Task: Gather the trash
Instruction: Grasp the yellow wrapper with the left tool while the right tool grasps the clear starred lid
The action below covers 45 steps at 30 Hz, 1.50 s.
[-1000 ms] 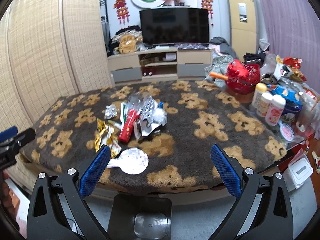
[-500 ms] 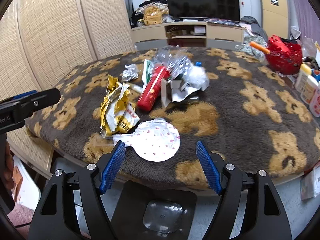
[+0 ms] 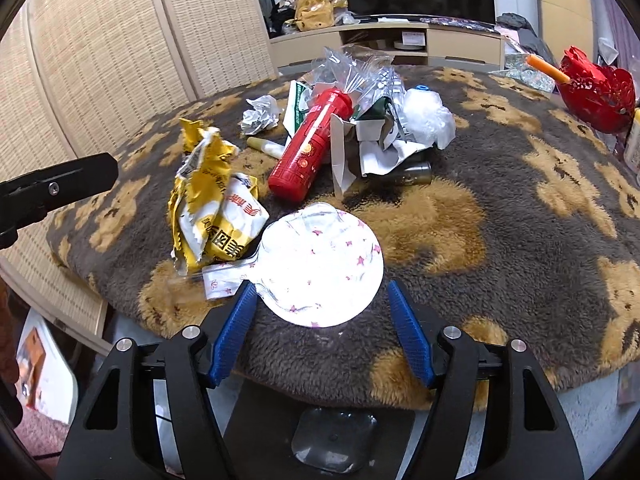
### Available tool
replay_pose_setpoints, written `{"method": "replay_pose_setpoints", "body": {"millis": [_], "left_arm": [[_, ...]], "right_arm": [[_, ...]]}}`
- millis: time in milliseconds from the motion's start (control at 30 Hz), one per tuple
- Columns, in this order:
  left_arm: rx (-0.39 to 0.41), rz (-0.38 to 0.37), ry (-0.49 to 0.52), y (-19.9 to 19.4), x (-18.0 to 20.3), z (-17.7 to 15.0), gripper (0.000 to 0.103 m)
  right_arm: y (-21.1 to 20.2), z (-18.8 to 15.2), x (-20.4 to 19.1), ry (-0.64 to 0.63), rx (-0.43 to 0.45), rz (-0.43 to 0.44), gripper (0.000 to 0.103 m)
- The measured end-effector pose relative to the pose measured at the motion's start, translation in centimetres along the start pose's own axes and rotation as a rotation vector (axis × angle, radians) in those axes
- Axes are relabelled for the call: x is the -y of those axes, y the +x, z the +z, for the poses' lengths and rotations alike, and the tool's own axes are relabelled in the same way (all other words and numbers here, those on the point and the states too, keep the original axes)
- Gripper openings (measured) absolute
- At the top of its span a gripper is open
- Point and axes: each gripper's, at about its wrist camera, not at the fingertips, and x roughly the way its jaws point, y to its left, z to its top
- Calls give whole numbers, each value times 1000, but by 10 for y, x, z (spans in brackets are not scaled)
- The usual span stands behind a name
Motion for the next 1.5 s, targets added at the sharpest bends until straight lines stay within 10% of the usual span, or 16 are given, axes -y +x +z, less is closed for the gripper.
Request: {"method": "replay_pose_setpoints", "body": {"millis": [367, 667, 1033, 1500], "left_arm": [[-32, -113, -23, 28, 18, 6, 89], [-83, -115, -27, 57, 20, 5, 83], [-111, -179, -42, 73, 5, 5, 44], [-89, -203, -49, 64, -3, 8, 35]], "right_arm": [[1, 6, 12, 16, 11, 29, 40], [5, 14, 13, 21, 24, 38, 63], [24, 28, 7, 3, 32, 103, 76], [32, 27, -8, -54, 33, 97, 63]]}}
